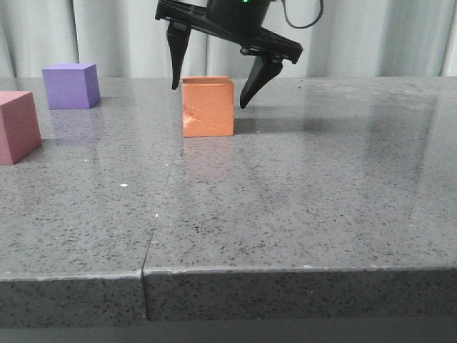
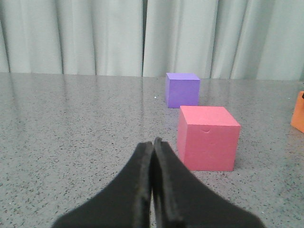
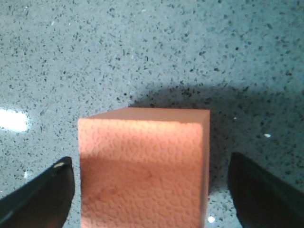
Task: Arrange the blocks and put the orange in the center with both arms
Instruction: 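Set the orange cube down and open the right gripper, then raise the right gripper and withdraw it away from the orange cube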
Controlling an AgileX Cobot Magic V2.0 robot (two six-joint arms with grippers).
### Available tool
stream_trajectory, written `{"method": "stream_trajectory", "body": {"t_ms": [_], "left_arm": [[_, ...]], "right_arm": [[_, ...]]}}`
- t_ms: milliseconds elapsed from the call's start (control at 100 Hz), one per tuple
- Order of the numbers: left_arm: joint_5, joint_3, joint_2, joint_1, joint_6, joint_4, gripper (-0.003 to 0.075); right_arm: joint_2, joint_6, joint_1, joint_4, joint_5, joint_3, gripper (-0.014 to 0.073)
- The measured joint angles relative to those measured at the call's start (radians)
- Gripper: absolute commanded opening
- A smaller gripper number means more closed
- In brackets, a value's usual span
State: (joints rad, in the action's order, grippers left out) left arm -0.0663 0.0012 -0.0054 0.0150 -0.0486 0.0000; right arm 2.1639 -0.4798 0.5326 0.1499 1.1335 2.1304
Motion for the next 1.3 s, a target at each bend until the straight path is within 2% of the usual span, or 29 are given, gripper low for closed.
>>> {"method": "stream_trajectory", "body": {"t_ms": [480, 780, 1050, 1140, 1190, 1300], "left_arm": [[0.0, 0.0, 0.0, 0.0, 0.0, 0.0, -0.002], [0.0, 0.0, 0.0, 0.0, 0.0, 0.0, -0.002], [0.0, 0.0, 0.0, 0.0, 0.0, 0.0, -0.002], [0.0, 0.0, 0.0, 0.0, 0.0, 0.0, -0.002], [0.0, 0.0, 0.0, 0.0, 0.0, 0.0, -0.002], [0.0, 0.0, 0.0, 0.0, 0.0, 0.0, -0.002]], "right_arm": [[-0.014, 0.019, 0.0, 0.03, 0.058, 0.0, 0.0647], [-0.108, 0.048, 0.0, -0.027, 0.102, 0.004, 0.0647], [-0.149, 0.12, 0.0, -0.127, 0.112, 0.004, 0.0638], [-0.159, 0.154, 0.0, -0.132, 0.113, -0.002, 0.0565], [-0.169, 0.161, 0.0, -0.132, 0.113, -0.011, 0.0489], [-0.193, 0.177, 0.0, -0.128, 0.113, -0.045, 0.0257]]}}
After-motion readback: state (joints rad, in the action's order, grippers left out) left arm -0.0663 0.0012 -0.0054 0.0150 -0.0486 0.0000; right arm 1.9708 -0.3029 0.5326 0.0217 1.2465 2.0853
